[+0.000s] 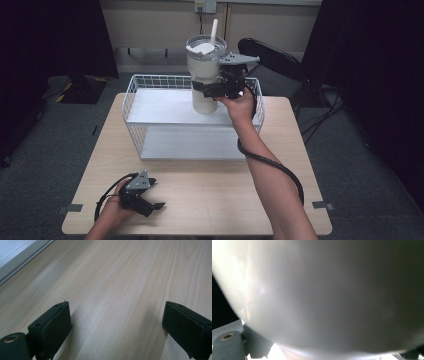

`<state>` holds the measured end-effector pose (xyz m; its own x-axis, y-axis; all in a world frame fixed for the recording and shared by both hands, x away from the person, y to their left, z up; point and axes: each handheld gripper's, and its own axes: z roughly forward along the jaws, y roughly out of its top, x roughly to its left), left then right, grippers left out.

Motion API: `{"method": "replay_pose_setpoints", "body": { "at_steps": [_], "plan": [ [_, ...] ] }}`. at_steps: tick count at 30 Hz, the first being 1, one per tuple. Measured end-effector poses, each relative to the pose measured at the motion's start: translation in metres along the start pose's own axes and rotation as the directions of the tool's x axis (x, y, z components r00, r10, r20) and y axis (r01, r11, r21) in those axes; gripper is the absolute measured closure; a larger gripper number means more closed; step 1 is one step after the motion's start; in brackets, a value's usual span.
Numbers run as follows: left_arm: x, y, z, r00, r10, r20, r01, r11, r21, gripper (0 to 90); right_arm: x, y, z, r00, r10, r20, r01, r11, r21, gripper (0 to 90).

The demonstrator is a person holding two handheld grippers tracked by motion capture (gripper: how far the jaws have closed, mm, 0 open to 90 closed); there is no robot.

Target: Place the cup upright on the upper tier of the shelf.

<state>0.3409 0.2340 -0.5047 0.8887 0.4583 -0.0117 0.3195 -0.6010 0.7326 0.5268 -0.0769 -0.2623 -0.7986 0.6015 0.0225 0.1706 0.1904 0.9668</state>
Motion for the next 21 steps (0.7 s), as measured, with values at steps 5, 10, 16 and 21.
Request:
{"method": "replay_pose_setpoints", "body": {
  "at_steps": [5,10,16,21],
  "plan": [
    [0.0000,0.0000,0.0000,1.0000,0.000,0.000,0.000,1.0000,0.000,7.9,-0.0002,0.0001,0.0002,1.0000,-0.001,-0.002,0.001,1.000,0.006,9.5],
    [0.0000,0.0000,0.0000,1.0000,0.000,0.000,0.000,1.0000,0.000,7.9,-0.0002,0.0009,0.0001,1.0000,-0.004,-0.001,0.004,1.000,0.015,9.4],
    [-0.0001,0.0000,0.0000,1.0000,-0.001,0.000,0.001,1.0000,-0.001,7.9,-0.0007,0.0004,0.0000,1.0000,-0.007,-0.006,0.007,1.000,0.015,9.3],
    [0.0000,0.0000,0.0000,1.0000,0.000,0.000,0.000,1.0000,0.000,7.9,-0.0007,0.0002,0.0001,1.0000,-0.008,-0.006,0.008,1.000,0.015,9.2]
  ]
}}
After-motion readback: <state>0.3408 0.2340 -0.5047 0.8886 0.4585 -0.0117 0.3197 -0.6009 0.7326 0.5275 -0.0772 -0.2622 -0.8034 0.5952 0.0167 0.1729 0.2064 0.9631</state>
